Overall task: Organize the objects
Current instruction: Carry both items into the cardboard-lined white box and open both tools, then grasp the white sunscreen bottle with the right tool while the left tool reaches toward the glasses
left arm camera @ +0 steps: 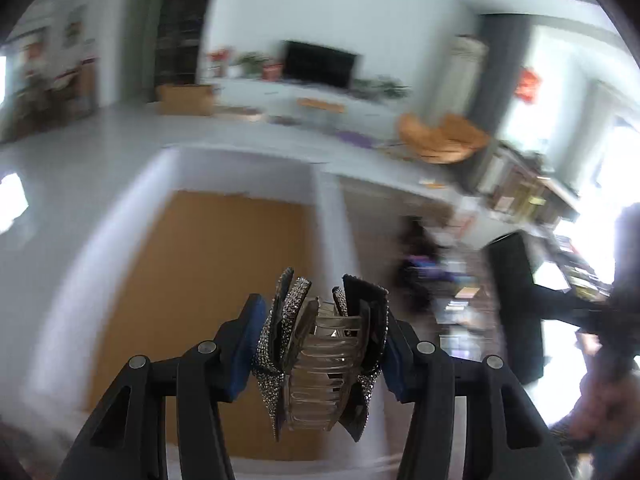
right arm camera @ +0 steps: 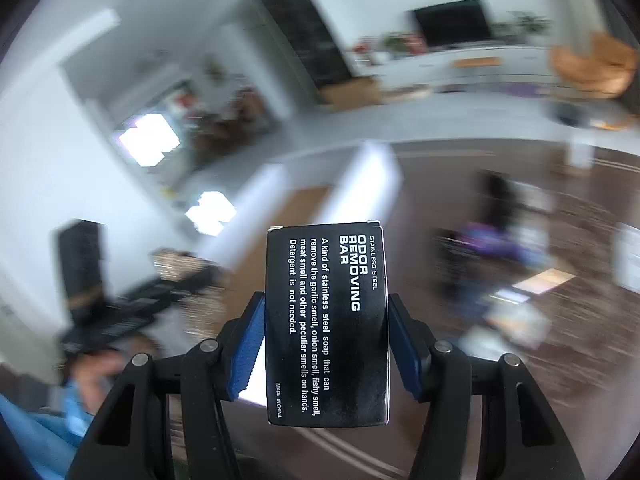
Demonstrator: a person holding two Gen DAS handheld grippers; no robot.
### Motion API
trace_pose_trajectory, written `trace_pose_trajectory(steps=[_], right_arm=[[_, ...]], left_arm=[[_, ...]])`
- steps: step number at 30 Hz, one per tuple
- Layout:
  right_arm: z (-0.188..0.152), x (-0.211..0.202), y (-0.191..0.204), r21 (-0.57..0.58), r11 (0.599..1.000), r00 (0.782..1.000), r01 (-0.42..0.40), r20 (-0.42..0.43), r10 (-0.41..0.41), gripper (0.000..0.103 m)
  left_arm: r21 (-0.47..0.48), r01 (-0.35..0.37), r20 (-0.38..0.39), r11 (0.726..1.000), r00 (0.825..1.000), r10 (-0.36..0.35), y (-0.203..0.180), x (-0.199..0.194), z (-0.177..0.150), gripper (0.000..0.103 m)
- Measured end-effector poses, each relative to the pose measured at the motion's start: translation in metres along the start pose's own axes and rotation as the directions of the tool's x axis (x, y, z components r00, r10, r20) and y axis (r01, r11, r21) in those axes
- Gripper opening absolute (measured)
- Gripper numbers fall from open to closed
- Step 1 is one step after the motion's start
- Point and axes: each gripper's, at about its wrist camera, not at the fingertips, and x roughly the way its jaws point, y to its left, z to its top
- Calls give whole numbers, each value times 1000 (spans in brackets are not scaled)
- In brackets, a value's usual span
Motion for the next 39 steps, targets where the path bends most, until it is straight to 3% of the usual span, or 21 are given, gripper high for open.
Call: trace_pose_trajectory(steps=[5, 9, 11, 14, 16, 20, 22, 24, 26, 27, 30, 32, 36, 39], right_arm=[[15, 84, 72, -63, 989, 989, -135, -65, 131, 59], [2, 148, 90, -86, 990, 985, -108, -145, 95, 63], [-5, 162, 87, -86, 995, 986, -60, -158, 46, 71], [-6, 152, 80, -92, 995, 994, -22, -107, 12, 78], [-6, 130, 73, -113, 994, 999, 13, -49, -19, 89], [-18, 86, 39, -132, 980, 988, 151, 61, -144, 98], [-32, 63, 9, -95, 963, 966, 251, 92, -243, 98], [-53, 45, -30, -40, 928, 925, 372, 106, -366, 98], [-75, 28, -65, 1, 871, 868, 492, 84, -490, 98], [-90, 17, -87, 21, 827, 826, 562, 53, -562, 98], [-122, 2, -129, 53, 731, 732, 680, -4, -681, 98], [-138, -6, -147, 71, 686, 689, 724, -33, -724, 98], [-152, -26, -169, 82, 650, 654, 756, -45, -755, 98], [-155, -24, -186, 95, 649, 655, 755, -57, -754, 98]], left_arm=[[-58, -134, -85, 989, 988, 129, 59, 22, -15, 53], [-75, -231, -154, 970, 964, 218, 79, 42, -28, 59], [-85, -246, -149, 966, 961, 231, 82, 41, -33, 74], [-82, -234, -119, 969, 967, 224, 67, 41, -37, 76], [-66, -207, -103, 976, 974, 200, 53, 40, -36, 76], [-1, -116, -69, 993, 991, 116, -7, 38, -30, 76], [44, -47, -58, 998, 997, 50, -46, 36, -28, 77], [99, 23, -60, 995, 998, -17, -91, 36, -31, 85], [130, 62, -66, 990, 996, -54, -119, 33, -36, 94], [149, 85, -71, 985, 995, -75, -136, 35, -40, 95], [204, 123, -124, 971, 987, -99, -179, 52, -53, 95], [228, 133, -146, 964, 984, -101, -199, 64, -62, 95], [276, 100, -166, 956, 985, -56, -213, 79, -79, 95], [284, 83, -188, 955, 982, -30, -212, 92, -89, 95]])
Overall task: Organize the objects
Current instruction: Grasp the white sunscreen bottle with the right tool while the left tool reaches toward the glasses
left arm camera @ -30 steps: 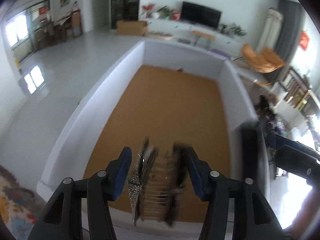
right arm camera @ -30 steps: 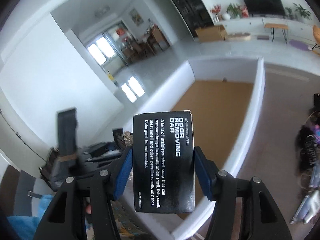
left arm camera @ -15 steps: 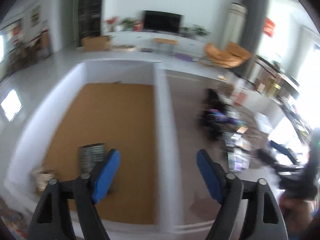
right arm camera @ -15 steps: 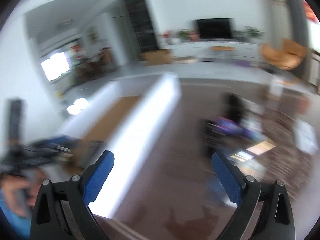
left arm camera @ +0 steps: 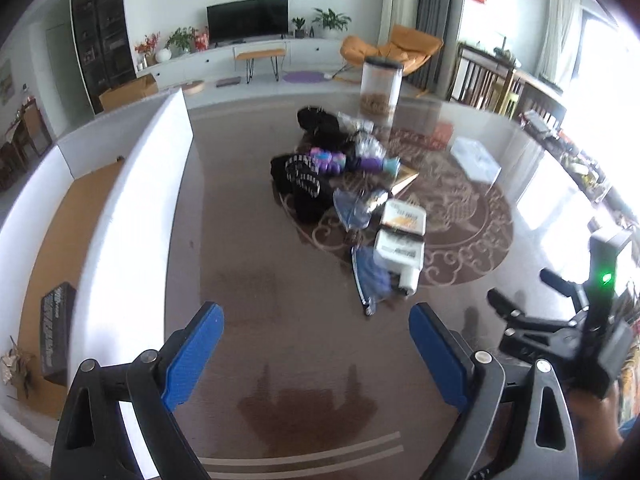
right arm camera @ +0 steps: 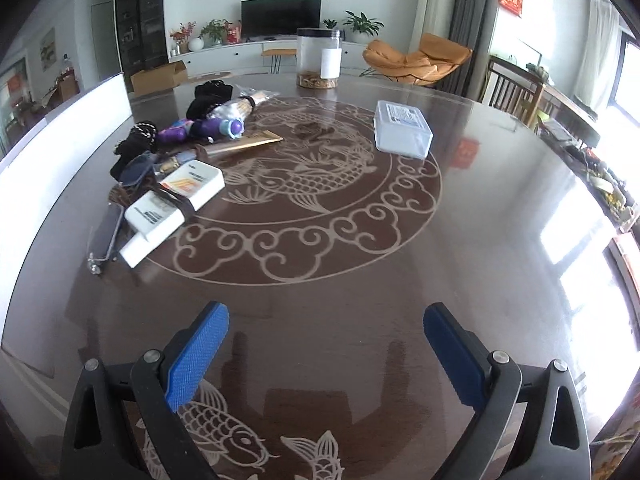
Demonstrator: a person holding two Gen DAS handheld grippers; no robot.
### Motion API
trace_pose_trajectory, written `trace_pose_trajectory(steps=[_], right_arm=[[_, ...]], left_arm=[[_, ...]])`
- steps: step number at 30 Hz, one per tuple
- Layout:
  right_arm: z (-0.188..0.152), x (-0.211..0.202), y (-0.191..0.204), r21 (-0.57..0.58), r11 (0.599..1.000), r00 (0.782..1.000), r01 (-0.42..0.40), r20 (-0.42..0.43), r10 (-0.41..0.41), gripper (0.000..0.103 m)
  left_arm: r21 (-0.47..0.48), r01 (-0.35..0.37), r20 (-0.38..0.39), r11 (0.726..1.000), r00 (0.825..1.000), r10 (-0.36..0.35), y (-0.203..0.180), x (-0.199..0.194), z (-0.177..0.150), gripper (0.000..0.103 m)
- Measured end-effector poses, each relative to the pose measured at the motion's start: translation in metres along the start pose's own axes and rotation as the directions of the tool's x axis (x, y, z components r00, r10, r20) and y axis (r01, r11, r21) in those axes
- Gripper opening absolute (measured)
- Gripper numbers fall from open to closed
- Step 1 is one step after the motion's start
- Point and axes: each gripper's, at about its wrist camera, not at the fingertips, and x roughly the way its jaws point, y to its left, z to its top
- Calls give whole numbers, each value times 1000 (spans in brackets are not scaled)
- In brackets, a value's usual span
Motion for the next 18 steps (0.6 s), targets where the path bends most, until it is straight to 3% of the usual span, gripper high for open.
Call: trace_pose_trajectory(steps=[10, 12, 14, 18], right_arm=[[-2, 7, 6, 16, 1000, 1000, 4, -30, -3, 98], [-2, 8, 6, 19, 1000, 999, 3, -37, -2, 98], [-2, 10, 8, 12, 1000, 999, 4, -52, -4, 98], [5, 13, 17, 50, 998, 996, -39, -74, 43, 98]], left_arm=[[-51, -26, -146, 998, 989, 18, 21, 71, -33, 94], [-20, -67, -124, 998, 990, 64, 21, 72, -38, 97], [-26, -56, -123, 998, 991, 53, 25, 69, -41, 103], [-12, -53, -71, 999, 996, 52, 26, 63, -50, 103]])
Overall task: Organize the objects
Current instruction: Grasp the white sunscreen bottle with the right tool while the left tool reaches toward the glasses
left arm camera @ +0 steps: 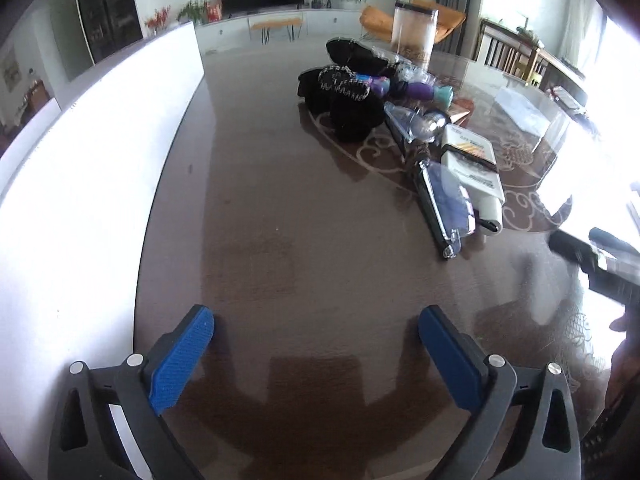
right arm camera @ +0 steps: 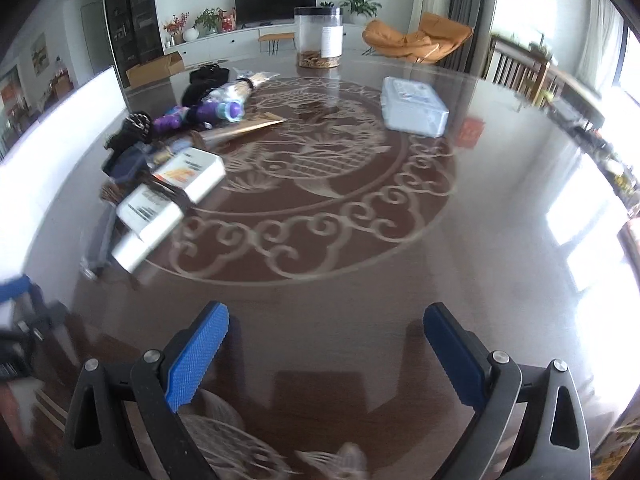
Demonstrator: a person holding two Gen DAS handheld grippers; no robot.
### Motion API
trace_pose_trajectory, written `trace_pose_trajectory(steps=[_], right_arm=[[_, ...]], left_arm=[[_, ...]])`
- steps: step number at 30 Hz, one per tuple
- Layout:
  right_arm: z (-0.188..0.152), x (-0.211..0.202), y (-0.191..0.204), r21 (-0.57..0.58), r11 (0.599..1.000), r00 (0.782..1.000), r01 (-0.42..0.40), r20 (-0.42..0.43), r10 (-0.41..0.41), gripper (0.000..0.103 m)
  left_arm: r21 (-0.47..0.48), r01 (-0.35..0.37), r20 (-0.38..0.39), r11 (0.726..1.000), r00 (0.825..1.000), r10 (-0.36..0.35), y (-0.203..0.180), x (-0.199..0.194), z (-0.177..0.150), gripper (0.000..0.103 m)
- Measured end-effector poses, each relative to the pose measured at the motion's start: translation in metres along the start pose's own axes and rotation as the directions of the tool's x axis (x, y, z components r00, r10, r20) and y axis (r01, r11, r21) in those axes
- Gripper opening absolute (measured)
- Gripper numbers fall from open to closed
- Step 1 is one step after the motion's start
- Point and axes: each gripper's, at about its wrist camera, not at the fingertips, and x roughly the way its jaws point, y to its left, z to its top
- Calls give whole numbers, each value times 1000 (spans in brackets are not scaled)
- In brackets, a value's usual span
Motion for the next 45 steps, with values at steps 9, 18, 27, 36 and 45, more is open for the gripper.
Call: trace_pose_trajectory(steps=[9, 18, 27, 36, 45], right_arm=[[68, 34, 73, 29, 991, 990, -133, -47, 134, 96], [65, 37, 82, 1, 983, 982, -184, -43, 184, 63], [56, 26, 54, -44, 990, 990, -131, -66, 128, 72], [68, 44, 86, -287, 952, 994, -107, -65, 92, 82], [37, 21, 34, -135, 987, 996, -86, 3, 87, 55]], left_arm=[[24, 14, 5, 1000, 1000, -14, 2, -8, -10, 103], [8, 3, 21, 1000, 1000, -3, -1, -11, -14, 103], [27, 17, 59, 999, 998, -19, -3, -16, -23, 103], [62, 41, 29, 997, 999, -43, -3, -16, -22, 103], [18, 150, 36, 988, 988, -151, -12, -30, 10, 103]])
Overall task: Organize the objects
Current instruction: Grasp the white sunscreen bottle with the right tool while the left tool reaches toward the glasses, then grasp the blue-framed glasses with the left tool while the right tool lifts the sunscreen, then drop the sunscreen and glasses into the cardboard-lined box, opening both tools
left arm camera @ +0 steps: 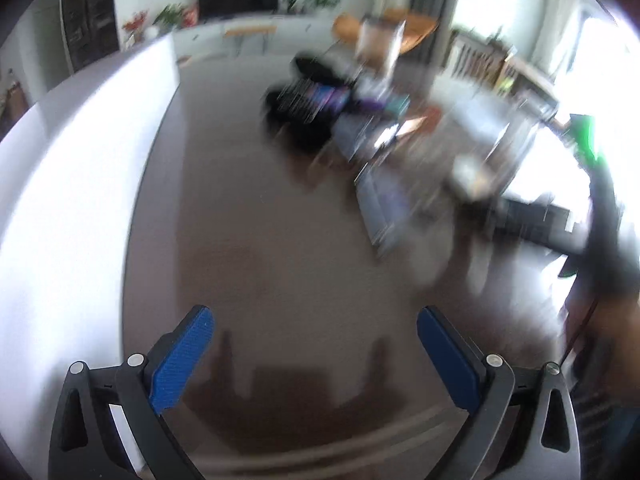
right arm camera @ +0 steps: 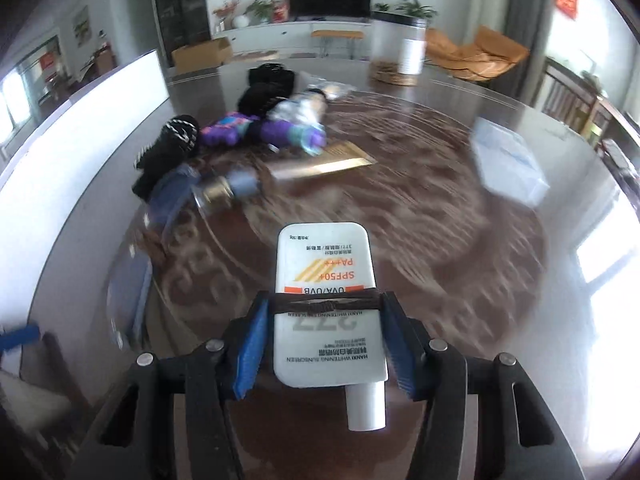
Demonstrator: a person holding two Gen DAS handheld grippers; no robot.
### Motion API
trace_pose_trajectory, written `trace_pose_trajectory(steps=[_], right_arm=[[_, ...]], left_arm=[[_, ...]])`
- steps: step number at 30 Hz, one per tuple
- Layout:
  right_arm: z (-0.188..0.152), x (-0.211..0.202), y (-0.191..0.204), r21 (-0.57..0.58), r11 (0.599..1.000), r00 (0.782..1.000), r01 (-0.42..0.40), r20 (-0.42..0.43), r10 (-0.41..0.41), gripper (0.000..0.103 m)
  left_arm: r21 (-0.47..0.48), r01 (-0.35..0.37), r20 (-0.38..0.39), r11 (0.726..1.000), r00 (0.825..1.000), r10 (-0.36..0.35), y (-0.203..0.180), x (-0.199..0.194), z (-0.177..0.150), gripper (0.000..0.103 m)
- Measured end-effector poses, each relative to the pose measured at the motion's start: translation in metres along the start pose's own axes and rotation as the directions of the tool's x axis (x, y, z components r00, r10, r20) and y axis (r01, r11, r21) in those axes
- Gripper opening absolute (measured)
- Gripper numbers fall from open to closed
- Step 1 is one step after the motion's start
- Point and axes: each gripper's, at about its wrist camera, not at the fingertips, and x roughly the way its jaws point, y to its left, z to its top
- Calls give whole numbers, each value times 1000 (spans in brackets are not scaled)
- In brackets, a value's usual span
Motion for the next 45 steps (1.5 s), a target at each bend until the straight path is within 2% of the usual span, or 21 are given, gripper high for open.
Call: trace_pose_trajectory(steps=[4, 7, 8, 9, 10, 12, 13, 14, 16, 19, 23, 24, 25, 26, 28, 31, 35, 38, 41, 44, 45], right_arm=[[-24, -17, -14, 32, 999, 1000, 22, 16, -23, 55], [-31, -23, -16, 41, 999, 999, 27, 20, -28, 55], [-33, -24, -16, 43, 999, 999, 29, 20, -30, 55], [-35, -25, -16, 47, 998, 999, 30, 20, -31, 55], [-36, -26, -16, 49, 998, 999, 30, 19, -31, 55], [-40, -29, -19, 49, 998, 1000, 28, 13, -29, 55], [-41, -30, -19, 48, 999, 1000, 25, 9, -26, 55], [-42, -31, -21, 50, 999, 1000, 21, 6, -22, 55], [-43, -33, -25, 57, 998, 1000, 6, -7, -5, 57], [-43, -34, -29, 78, 997, 999, -22, -42, 25, 68], [-39, -31, -28, 81, 996, 995, -31, -88, 38, 73], [-37, -29, -25, 70, 997, 995, -22, -96, 29, 72], [-36, -27, -23, 62, 998, 995, -6, -98, 12, 58], [-34, -27, -22, 57, 998, 996, 14, -88, -9, 54], [-32, -26, -23, 64, 998, 994, 15, -105, -8, 54], [-34, -36, -32, 141, 989, 992, -42, -109, 57, 54], [-28, -63, -29, 181, 979, 992, -98, -61, 110, 54], [-8, -89, -2, 137, 978, 987, -160, -5, 162, 54], [17, -112, 45, 70, 962, 964, -264, 51, 260, 54], [43, -131, 104, -4, 916, 913, -400, 78, 400, 54], [52, -139, 132, -46, 890, 886, -454, 82, 456, 54]], left_arm=[[9, 63, 21, 998, 998, -63, -17, 20, 51, 103], [-22, 34, -29, 999, 999, -35, -22, 58, 77, 101], [-18, 24, -43, 1000, 999, -25, -23, 68, 82, 88], [-1, 5, -65, 1000, 998, -5, -26, 79, 85, 80], [14, -10, -80, 1000, 997, 11, -29, 85, 86, 63], [66, -47, -59, 997, 997, 51, -35, 86, 82, 40], [82, -42, -58, 996, 997, 47, -34, 83, 78, 24], [81, -33, -53, 996, 998, 37, -33, 78, 73, 20], [54, 8, -55, 999, 998, -5, -24, 65, 60, 20], [25, 24, -43, 999, 999, -23, -11, 45, 33, 20], [2, 36, -17, 999, 999, -36, 2, 24, 4, 20], [6, 37, -6, 999, 999, -37, 3, 18, -2, 20], [5, 40, 1, 999, 999, -40, 3, 14, -6, 20], [2, 47, 8, 999, 999, -47, 3, 10, -9, 20], [-8, 71, 31, 997, 997, -71, 7, -2, -11, 20], [-20, 104, 81, 994, 992, -102, 9, -28, -8, 20], [-49, 150, 174, 988, 975, -139, 26, -76, -2, 20], [-75, 136, 265, 988, 958, -112, 54, -122, 5, 20], [-126, 88, 321, 988, 946, -43, 93, -157, 6, 20], [-217, -23, 331, 976, 939, 96, 152, -182, 1, 20], [-235, -55, 323, 970, 937, 132, 165, -185, -2, 20]])
